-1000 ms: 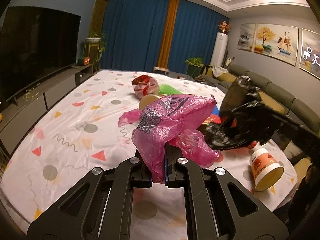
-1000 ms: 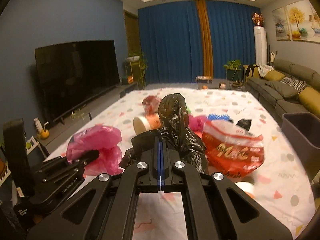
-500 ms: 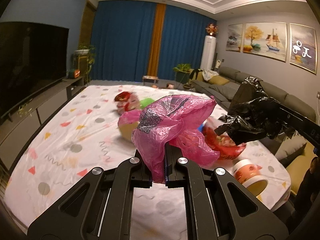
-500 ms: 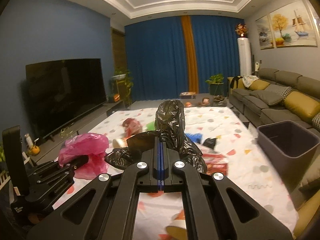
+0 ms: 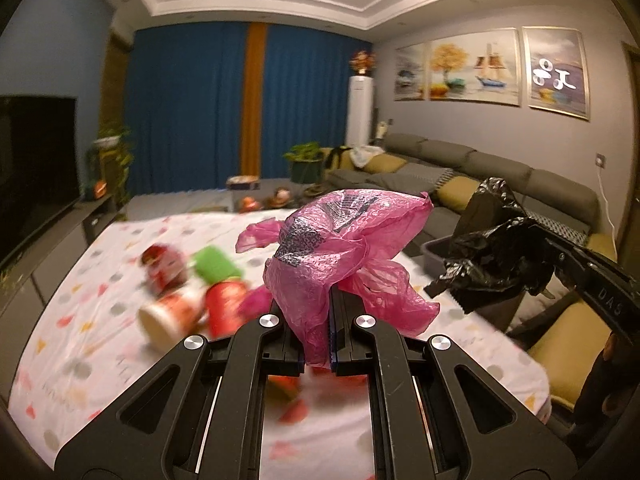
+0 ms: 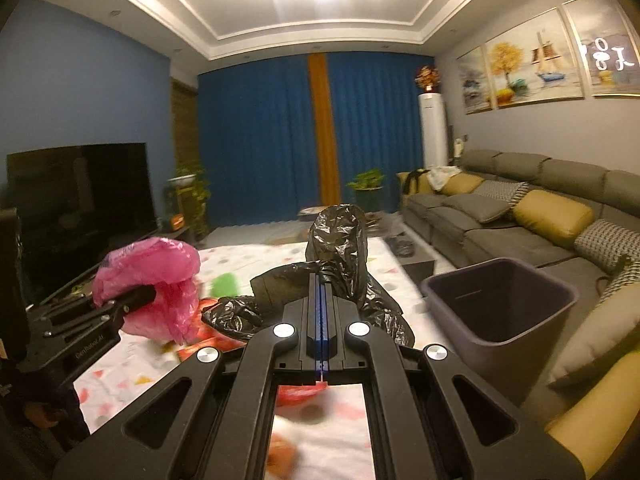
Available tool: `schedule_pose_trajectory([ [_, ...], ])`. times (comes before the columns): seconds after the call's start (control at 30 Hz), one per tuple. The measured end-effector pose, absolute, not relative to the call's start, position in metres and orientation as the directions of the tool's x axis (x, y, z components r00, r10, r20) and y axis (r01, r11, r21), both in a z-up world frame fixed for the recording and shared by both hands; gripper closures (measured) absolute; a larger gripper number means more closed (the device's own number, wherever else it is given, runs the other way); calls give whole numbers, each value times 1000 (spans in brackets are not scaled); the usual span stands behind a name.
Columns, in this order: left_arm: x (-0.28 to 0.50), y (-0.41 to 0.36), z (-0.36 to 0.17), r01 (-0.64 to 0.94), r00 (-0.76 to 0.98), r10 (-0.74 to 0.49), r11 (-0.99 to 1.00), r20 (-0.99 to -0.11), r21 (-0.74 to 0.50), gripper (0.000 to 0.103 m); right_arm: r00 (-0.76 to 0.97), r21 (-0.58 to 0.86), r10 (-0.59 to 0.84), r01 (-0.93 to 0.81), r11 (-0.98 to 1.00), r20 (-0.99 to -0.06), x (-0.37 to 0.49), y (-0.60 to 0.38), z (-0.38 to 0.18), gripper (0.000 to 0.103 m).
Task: Collect trash
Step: 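Lift both bags and carry them over the grey bin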
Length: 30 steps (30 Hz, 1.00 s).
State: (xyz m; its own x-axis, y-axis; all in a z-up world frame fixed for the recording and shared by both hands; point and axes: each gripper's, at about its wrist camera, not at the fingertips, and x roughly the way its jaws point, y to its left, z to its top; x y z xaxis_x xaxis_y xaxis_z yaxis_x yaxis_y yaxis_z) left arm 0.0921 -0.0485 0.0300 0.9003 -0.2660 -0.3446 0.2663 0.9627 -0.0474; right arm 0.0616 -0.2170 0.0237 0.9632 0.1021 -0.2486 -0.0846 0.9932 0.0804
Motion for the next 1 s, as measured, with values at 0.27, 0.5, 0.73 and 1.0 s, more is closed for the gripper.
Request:
schedule_pose_trajectory([
  [0.27, 132, -123, 57, 401, 871, -382, 916, -309, -1, 96, 970, 53, -46, 61, 997, -241, 83, -273, 25, 102],
  [0.5, 175, -185, 73, 502, 826, -477, 865, -300, 8, 96, 960, 52, -155, 171, 984, -233, 106, -319, 31, 102],
  [0.73, 217, -235, 70, 566, 778, -530, 824, -338, 10, 96, 948, 42, -215, 231, 972, -236, 126, -341, 31, 102],
  [1.0, 249, -288, 57, 638, 720, -590, 770, -365, 12, 96, 928, 36, -261, 280, 959, -267, 145, -363, 22, 102],
])
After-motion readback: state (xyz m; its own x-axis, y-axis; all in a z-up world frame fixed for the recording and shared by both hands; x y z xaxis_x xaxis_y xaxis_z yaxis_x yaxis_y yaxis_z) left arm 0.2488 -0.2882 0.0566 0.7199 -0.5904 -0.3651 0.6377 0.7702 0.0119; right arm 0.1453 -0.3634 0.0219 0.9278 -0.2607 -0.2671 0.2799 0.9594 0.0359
